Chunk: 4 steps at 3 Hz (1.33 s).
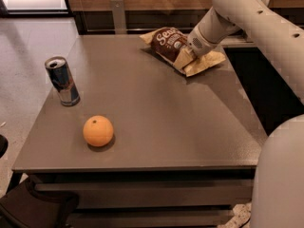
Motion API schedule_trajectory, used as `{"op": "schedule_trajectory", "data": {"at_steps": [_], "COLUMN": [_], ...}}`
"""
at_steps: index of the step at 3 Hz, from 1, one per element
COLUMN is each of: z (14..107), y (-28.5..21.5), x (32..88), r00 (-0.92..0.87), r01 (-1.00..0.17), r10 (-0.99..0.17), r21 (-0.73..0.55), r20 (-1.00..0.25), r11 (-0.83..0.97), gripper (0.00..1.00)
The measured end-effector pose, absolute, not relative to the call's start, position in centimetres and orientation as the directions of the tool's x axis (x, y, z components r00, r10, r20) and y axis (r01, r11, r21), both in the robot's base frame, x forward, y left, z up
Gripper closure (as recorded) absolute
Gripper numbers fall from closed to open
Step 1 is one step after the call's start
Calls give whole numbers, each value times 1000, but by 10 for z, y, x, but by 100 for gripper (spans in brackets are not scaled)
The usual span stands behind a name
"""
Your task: Move brown chip bag near orange
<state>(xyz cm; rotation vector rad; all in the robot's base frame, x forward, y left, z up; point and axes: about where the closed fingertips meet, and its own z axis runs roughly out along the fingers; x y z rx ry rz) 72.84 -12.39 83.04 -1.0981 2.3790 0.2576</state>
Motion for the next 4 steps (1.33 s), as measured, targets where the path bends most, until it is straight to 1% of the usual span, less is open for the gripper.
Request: {"op": "schedule_trajectory", "data": {"at_steps": [1,4], "z": [831,832], "y": [-124,-124], "x": [728,728], "r00": [-548,-547], "r01": [-754,-754], "r10": [-658,-658], "r21": [-38,-37], "r20": [-517,-517], "r11": [656,656], "gripper": [100,100]}}
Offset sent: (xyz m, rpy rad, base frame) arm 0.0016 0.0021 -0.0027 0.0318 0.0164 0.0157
